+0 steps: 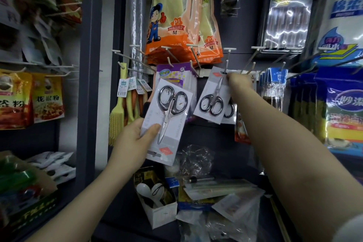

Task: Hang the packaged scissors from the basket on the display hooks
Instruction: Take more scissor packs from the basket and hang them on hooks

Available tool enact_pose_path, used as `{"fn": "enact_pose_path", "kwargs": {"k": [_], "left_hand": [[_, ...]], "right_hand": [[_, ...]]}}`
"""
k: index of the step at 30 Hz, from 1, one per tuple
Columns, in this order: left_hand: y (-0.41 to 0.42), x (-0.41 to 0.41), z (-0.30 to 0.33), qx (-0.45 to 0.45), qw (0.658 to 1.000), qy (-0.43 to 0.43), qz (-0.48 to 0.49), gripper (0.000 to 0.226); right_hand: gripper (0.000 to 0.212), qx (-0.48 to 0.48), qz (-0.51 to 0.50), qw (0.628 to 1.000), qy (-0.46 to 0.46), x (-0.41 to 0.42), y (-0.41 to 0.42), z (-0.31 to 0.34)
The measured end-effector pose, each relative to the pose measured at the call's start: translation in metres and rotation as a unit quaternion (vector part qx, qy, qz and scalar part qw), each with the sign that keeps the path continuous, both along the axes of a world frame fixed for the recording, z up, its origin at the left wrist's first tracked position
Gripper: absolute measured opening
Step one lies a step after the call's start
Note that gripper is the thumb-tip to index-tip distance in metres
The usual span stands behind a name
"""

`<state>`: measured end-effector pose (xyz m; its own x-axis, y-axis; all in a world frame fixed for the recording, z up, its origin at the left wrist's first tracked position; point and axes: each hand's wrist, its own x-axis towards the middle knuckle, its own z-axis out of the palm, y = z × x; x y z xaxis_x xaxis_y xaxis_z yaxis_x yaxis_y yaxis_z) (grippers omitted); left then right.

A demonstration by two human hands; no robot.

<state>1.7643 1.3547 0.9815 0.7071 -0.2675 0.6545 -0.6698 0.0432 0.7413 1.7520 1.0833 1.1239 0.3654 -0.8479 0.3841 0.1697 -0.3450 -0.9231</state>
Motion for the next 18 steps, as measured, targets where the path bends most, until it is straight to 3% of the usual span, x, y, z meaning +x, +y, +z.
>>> {"fn": "enact_pose_path", "kwargs": {"k": [3,5,7,9,11,14,16,18], "left_hand": [[0.001,0.000,-0.005,0.019,1.000,0.001,-0.002,0.012],[0.002,-0.002,-0.009,0.029,1.000,-0.011,-0.001,0.008],[0.003,-0.002,-0.011,0.052,0.998,-0.031,0.008,0.008],[0.006,-0.001,-0.013,0.093,0.994,-0.053,0.001,0.008],[0.008,-0.001,-0.014,0.140,0.988,-0.064,-0.014,0.011],[0.012,-0.005,-0.012,0.182,0.980,-0.076,-0.022,0.014],[0.019,-0.006,-0.009,0.087,0.995,-0.009,-0.045,0.001],[0.026,-0.010,-0.009,-0.065,0.985,0.117,-0.112,0.004]], "right_hand": [[0.033,-0.062,-0.029,0.997,0.036,-0.004,0.008,-0.011],[0.046,-0.117,-0.073,0.988,0.066,-0.012,0.023,-0.025],[0.056,-0.233,-0.092,0.968,0.025,-0.029,0.050,-0.047],[0.046,-0.336,0.023,0.941,-0.036,-0.051,0.080,-0.070],[0.030,-0.367,0.174,0.914,0.020,-0.065,0.098,-0.084],[0.011,-0.333,0.285,0.893,0.104,-0.073,0.099,-0.089],[0.013,-0.246,0.332,0.909,0.062,-0.074,0.095,-0.093],[0.015,-0.117,0.366,0.923,-0.020,-0.075,0.093,-0.107]]}}
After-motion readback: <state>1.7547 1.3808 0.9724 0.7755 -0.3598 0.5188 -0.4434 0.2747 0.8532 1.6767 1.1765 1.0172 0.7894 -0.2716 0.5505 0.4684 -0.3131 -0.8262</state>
